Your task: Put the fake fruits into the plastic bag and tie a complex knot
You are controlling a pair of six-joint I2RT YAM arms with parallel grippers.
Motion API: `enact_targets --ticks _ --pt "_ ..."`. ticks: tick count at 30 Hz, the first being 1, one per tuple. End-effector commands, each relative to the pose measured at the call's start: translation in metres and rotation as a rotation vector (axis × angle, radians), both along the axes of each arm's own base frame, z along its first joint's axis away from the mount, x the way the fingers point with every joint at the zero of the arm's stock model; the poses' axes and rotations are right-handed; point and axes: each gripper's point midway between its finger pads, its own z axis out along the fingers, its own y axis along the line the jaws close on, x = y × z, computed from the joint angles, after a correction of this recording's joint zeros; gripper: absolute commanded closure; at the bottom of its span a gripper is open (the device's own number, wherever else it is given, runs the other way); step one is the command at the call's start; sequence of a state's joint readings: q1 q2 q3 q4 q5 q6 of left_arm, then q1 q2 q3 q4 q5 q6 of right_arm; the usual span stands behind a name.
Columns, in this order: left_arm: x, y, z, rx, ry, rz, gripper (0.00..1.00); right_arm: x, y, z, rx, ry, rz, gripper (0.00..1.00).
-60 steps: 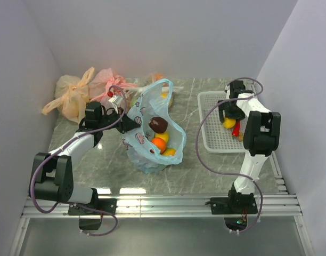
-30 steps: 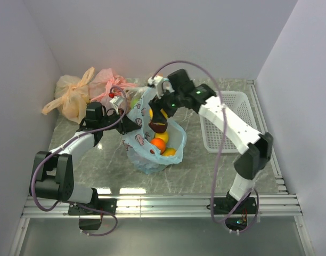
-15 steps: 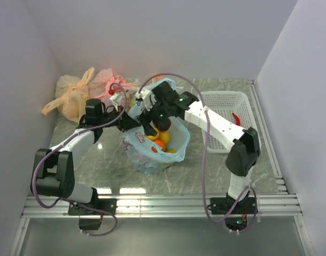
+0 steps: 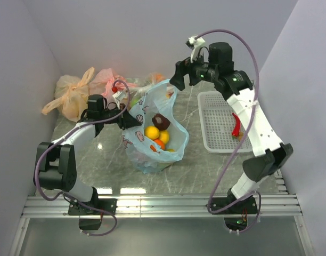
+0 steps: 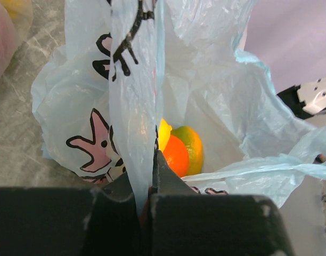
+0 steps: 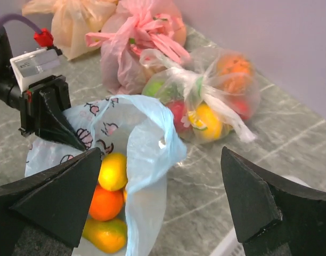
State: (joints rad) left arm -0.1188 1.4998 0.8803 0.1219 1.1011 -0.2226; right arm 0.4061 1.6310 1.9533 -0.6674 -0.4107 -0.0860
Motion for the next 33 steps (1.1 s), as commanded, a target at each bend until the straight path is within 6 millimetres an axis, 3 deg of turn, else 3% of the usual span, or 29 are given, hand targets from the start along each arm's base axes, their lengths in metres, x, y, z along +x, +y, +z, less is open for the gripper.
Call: enact_targets --ticks 1,3,6,8,9,10,11,13,15,17,19,22,23,25,29,31,33 --pt "0.003 -0.002 0.011 0.0 -0.089 -0.076 0.92 0.01 0.025 -0.041 0.006 0.131 0.078 0.0" --pt "0.006 -0.002 0.008 0.009 -0.077 -0.083 0.91 0.012 0.034 -0.057 0.015 0.176 0.113 0.0" --pt "0.015 -0.001 0.007 0.02 -0.095 -0.089 0.91 0.016 0.042 -0.083 0.004 0.252 0.136 0.08" --pt "0.022 -0.002 0.005 0.03 -0.094 -0.1 0.91 0.018 0.04 -0.099 -0.016 0.293 0.128 0.24" --pt "0.027 -0.002 0.002 0.048 -0.12 -0.107 0.91 0.018 0.04 -0.101 -0.016 0.298 0.12 0.35" --pt "0.03 -0.001 -0.011 0.071 -0.105 -0.121 0.9 0.02 0.038 -0.108 -0.014 0.304 0.106 0.63" --pt "0.036 0.002 -0.007 0.095 -0.124 -0.13 0.86 0.02 0.035 -0.105 -0.006 0.3 0.083 0.98" --pt "0.048 0.004 -0.004 0.122 -0.15 -0.137 0.75 0.018 0.033 -0.099 0.001 0.295 0.068 1.0" --pt "0.061 0.006 0.028 0.132 -0.258 -0.139 0.64 0.012 0.03 -0.093 0.029 0.315 0.058 1.0" --pt "0.056 0.011 0.067 0.138 -0.337 -0.14 0.51 0.006 0.026 -0.091 0.042 0.325 0.049 1.0" --pt "0.04 0.014 0.099 0.17 -0.468 -0.16 0.39 0.002 0.023 -0.105 0.027 0.358 0.037 1.0" --pt "0.009 0.02 0.127 0.219 -0.571 -0.205 0.31 0.001 0.017 -0.122 0.012 0.394 0.013 1.0" --pt "-0.008 0.022 0.129 0.23 -0.54 -0.225 0.23 0.001 0.016 -0.125 0.011 0.405 0.007 1.0" --pt "-0.032 0.024 0.135 0.265 -0.601 -0.264 0.21 0.002 0.014 -0.132 0.01 0.419 0.0 1.0" --pt "-0.084 0.021 0.103 0.403 -0.684 -0.425 0.21 0.004 0.009 -0.141 -0.005 0.438 -0.013 1.0" --pt "-0.107 0.01 0.103 0.412 -0.77 -0.5 0.21 0.004 0.009 -0.145 -0.01 0.449 -0.014 1.0" --pt "-0.113 -0.003 0.09 0.453 -0.822 -0.55 0.21 0.004 0.008 -0.145 -0.012 0.45 -0.014 1.0"
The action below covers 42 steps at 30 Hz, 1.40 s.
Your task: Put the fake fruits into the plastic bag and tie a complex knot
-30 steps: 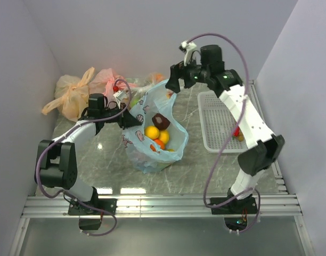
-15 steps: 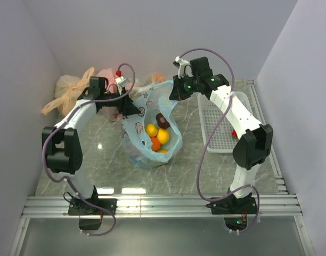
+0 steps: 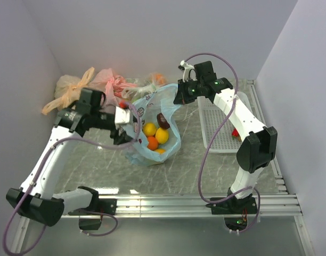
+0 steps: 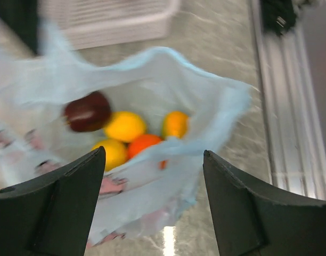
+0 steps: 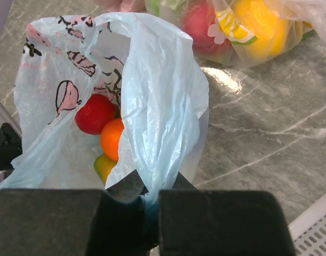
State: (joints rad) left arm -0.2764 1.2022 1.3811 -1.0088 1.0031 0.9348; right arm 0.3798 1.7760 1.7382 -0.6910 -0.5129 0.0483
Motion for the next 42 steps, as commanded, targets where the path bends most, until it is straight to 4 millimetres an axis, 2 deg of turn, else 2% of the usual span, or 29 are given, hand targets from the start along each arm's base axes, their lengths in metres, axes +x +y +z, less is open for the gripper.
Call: enact_targets --ticks 1,6,9,10,12,14,15,16,17,18,20,21,23,24,26,27,29,30,32,33,36,37,40,42 --pt "-0.018 -0.007 -0.035 0.137 -0.092 -0.101 0.21 0.002 -0.003 0.005 0.007 -0.014 -0.011 1.0" --pt "-0.018 -0.022 -0.053 0.216 -0.152 -0.198 0.26 -0.001 -0.004 0.005 0.0 -0.011 -0.004 1.0" --pt "-0.019 -0.034 -0.063 0.245 -0.135 -0.242 0.35 -0.002 -0.004 0.005 0.004 -0.002 0.003 1.0" --pt "-0.018 -0.039 -0.069 0.262 -0.13 -0.247 0.41 -0.003 -0.003 0.005 0.003 0.002 0.006 1.0" --pt "-0.017 -0.043 -0.073 0.271 -0.125 -0.258 0.44 -0.005 -0.005 0.007 0.005 0.005 0.011 1.0" --pt "-0.02 -0.046 -0.075 0.257 -0.103 -0.254 0.57 -0.01 -0.006 0.013 0.015 -0.004 0.021 1.0" --pt "-0.017 -0.049 -0.07 0.229 -0.082 -0.21 0.66 -0.012 -0.01 0.015 0.017 -0.002 0.017 1.0" --pt "-0.018 -0.049 -0.063 0.203 -0.082 -0.189 0.84 -0.017 -0.011 0.022 0.03 -0.009 0.026 1.0" --pt "-0.017 -0.047 -0.057 0.181 -0.074 -0.163 0.93 -0.018 -0.015 0.026 0.032 -0.017 0.026 1.0" --pt "-0.005 -0.041 -0.046 0.138 -0.048 -0.078 1.0 -0.022 -0.018 0.029 0.036 -0.015 0.029 1.0" --pt "0.002 -0.025 -0.019 0.039 -0.057 0.019 1.0 -0.028 -0.029 0.048 0.057 -0.049 0.022 1.0" --pt "0.022 -0.003 -0.004 -0.019 -0.041 0.151 0.99 -0.032 -0.033 0.054 0.059 -0.054 0.016 1.0" --pt "0.024 0.021 0.026 -0.101 -0.082 0.238 1.0 -0.04 -0.045 0.076 0.065 -0.12 0.031 1.0" --pt "0.03 0.045 0.039 -0.131 -0.097 0.335 1.0 -0.046 -0.05 0.084 0.069 -0.129 0.031 1.0" --pt "0.034 0.064 0.053 -0.166 -0.127 0.412 1.0 -0.057 -0.059 0.102 0.066 -0.182 0.031 1.0" --pt "0.038 0.082 0.058 -0.186 -0.128 0.477 1.0 -0.062 -0.063 0.104 0.056 -0.186 0.027 1.0" --pt "0.041 0.098 0.072 -0.226 -0.181 0.545 1.0 -0.076 -0.069 0.112 0.042 -0.228 0.039 1.0" --pt "0.042 0.104 0.076 -0.265 -0.148 0.59 1.0 -0.081 -0.072 0.103 0.026 -0.212 0.039 1.0" --pt "0.049 0.125 0.089 -0.307 -0.196 0.663 1.0 -0.091 -0.077 0.101 0.006 -0.229 0.04 1.0" --pt "0.053 0.138 0.091 -0.342 -0.162 0.729 0.99 -0.095 -0.08 0.087 -0.013 -0.199 0.039 1.0" --pt "0.068 0.156 0.082 -0.362 -0.135 0.811 1.0 -0.095 -0.086 0.063 -0.05 -0.171 0.02 1.0" --pt "0.076 0.164 0.069 -0.359 -0.1 0.849 1.0 -0.094 -0.085 0.057 -0.047 -0.157 0.021 1.0" --pt "0.085 0.167 0.046 -0.341 -0.014 0.852 0.99 -0.089 -0.077 0.043 -0.03 -0.119 0.027 1.0" --pt "0.08 0.161 0.035 -0.319 0.025 0.795 1.0 -0.085 -0.072 0.042 -0.008 -0.117 0.028 1.0"
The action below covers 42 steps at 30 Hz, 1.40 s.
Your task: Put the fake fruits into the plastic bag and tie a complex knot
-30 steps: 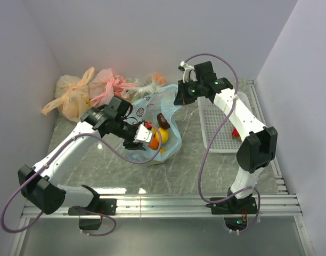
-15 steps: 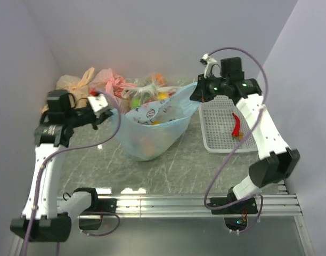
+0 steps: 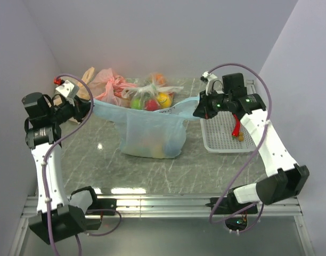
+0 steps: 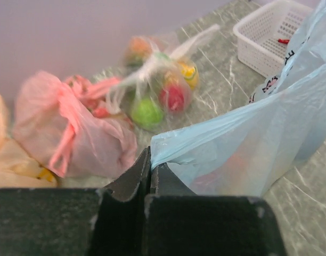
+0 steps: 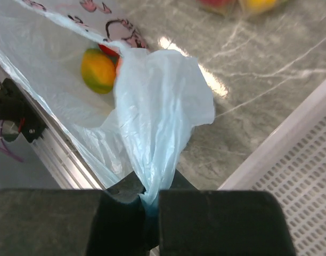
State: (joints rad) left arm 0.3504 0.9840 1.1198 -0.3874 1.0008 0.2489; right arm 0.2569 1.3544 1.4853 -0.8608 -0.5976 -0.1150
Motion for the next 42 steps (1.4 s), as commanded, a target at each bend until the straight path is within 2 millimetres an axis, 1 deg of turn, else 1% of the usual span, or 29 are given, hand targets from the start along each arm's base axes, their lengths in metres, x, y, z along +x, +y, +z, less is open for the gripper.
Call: enact_targets --ticks 1,3,4,6,7,8,9,11,12,13,14,15,16,17,18,19,20,21,22,23,24,26,27,32,35,37,40,41,42 --pt "0.003 0.001 -0.008 -0.011 0.039 -0.034 0.99 0.013 0.007 -0.003 0.018 -0.017 0.003 1.0" --pt "-0.001 -0.003 -0.012 0.014 0.034 -0.078 0.95 0.015 0.014 0.005 0.052 -0.023 0.016 1.0" --pt "-0.008 -0.007 -0.017 0.022 0.075 -0.097 0.86 0.016 0.019 0.005 0.055 -0.017 0.028 1.0" --pt "-0.01 -0.004 -0.016 0.098 0.034 -0.109 0.7 0.017 0.024 0.013 0.069 -0.019 0.041 1.0" --pt "-0.01 -0.002 -0.006 0.124 0.007 -0.095 0.49 0.018 0.026 0.015 0.075 -0.019 0.043 1.0" --pt "-0.007 0.0 0.002 0.139 -0.014 -0.077 0.37 0.019 0.028 0.022 0.086 -0.028 0.044 1.0" --pt "0.0 0.009 0.006 0.143 -0.006 -0.015 0.29 0.019 0.029 0.025 0.089 -0.033 0.045 1.0" --pt "0.01 0.018 0.033 0.162 -0.078 0.048 0.12 0.019 0.031 0.032 0.095 -0.044 0.047 1.0" --pt "0.017 0.024 0.037 0.111 -0.042 0.096 0.04 0.02 0.031 0.035 0.098 -0.052 0.043 1.0" --pt "0.018 0.022 0.059 0.106 -0.077 0.091 0.01 0.02 0.032 0.038 0.099 -0.06 0.045 1.0" --pt "0.018 0.018 0.064 0.087 -0.061 0.063 0.01 0.02 0.032 0.041 0.1 -0.068 0.044 1.0" --pt "0.027 0.013 0.062 0.063 -0.025 0.024 0.01 0.02 0.033 0.042 0.1 -0.07 0.046 1.0" --pt "0.027 0.005 0.082 0.069 -0.057 -0.007 0.01 0.019 0.034 0.043 0.102 -0.07 0.049 1.0" --pt "0.031 -0.001 0.085 0.09 -0.062 -0.024 0.01 0.019 0.035 0.043 0.104 -0.068 0.052 1.0" --pt "0.033 -0.022 0.081 0.097 -0.044 -0.084 0.01 0.018 0.035 0.043 0.104 -0.067 0.056 1.0" --pt "0.037 -0.028 0.087 0.134 -0.067 -0.074 0.01 0.016 0.039 0.044 0.11 -0.064 0.072 1.0" --pt "0.038 -0.04 0.086 0.179 -0.096 -0.105 0.01 0.015 0.04 0.044 0.113 -0.065 0.083 0.95" --pt "0.036 -0.068 0.084 0.191 -0.117 -0.175 0.01 0.012 0.042 0.045 0.118 -0.067 0.094 0.86" --pt "0.034 -0.081 0.084 0.192 -0.132 -0.208 0.01 0.012 0.043 0.045 0.12 -0.07 0.101 0.73" --pt "0.031 -0.094 0.084 0.173 -0.134 -0.246 0.01 0.01 0.044 0.046 0.122 -0.075 0.112 0.56" --pt "0.03 -0.112 0.088 0.151 -0.159 -0.304 0.01 0.008 0.045 0.049 0.124 -0.082 0.116 0.51" --pt "0.026 -0.129 0.082 0.101 -0.132 -0.374 0.02 0.009 0.042 0.054 0.115 -0.101 0.114 0.41" --pt "0.027 -0.142 0.076 0.098 -0.123 -0.409 0.02 0.007 0.039 0.054 0.105 -0.101 0.112 0.41" --pt "0.029 -0.186 0.066 0.085 -0.126 -0.499 0.01 0.004 0.027 0.061 0.073 -0.127 0.106 0.41" --pt "0.025 -0.216 0.051 0.096 -0.094 -0.576 0.01 0.003 0.021 0.062 0.069 -0.126 0.09 0.42" --pt "0.025 -0.224 0.043 0.098 -0.085 -0.593 0.01 0.004 0.018 0.063 0.073 -0.123 0.076 0.42" --pt "0.023 -0.238 0.035 0.098 -0.089 -0.612 0.01 0.011 0.012 0.065 0.066 -0.132 0.043 0.64" --pt "0.022 -0.241 0.034 0.092 -0.084 -0.623 0.01 0.012 0.011 0.067 0.066 -0.139 0.04 0.8" --pt "0.02 -0.247 0.031 0.086 -0.073 -0.645 0.01 0.013 0.01 0.066 0.063 -0.132 0.039 0.87"
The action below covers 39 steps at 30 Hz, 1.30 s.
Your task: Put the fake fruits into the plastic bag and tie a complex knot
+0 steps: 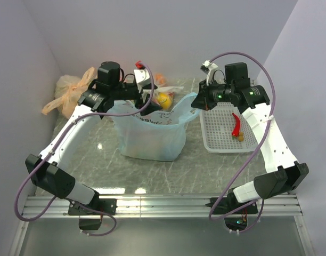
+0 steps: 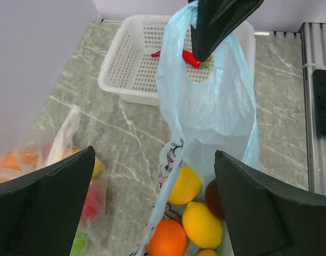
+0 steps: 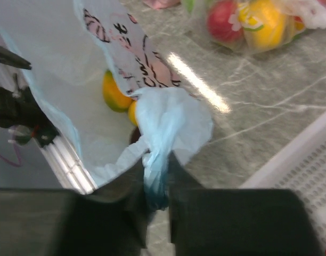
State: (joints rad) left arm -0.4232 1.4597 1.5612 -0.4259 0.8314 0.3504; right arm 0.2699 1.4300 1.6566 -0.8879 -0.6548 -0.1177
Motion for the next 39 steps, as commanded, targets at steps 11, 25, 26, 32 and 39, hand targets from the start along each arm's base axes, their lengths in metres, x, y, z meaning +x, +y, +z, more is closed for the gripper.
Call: enact_targets --ticks 11,25,26,32,39 --pt "-0.005 -0.073 0.009 -0.146 0.26 -0.094 0.01 -0.006 0.003 0.041 0.063 -0.083 0.066 1.0" --pt "-0.075 -0.106 -0.023 -0.153 0.469 -0.362 0.01 0.013 0.007 0.045 0.072 -0.12 0.025 1.0" --pt "-0.076 -0.107 -0.027 -0.147 0.473 -0.359 0.01 0.013 0.008 0.046 0.075 -0.125 0.026 1.0" --pt "-0.054 -0.108 -0.051 -0.117 0.404 -0.219 0.01 0.01 0.014 0.052 0.107 -0.123 0.054 1.0" --pt "-0.03 -0.101 -0.084 -0.058 0.353 -0.086 0.29 -0.004 0.017 0.058 0.134 -0.134 0.115 1.0"
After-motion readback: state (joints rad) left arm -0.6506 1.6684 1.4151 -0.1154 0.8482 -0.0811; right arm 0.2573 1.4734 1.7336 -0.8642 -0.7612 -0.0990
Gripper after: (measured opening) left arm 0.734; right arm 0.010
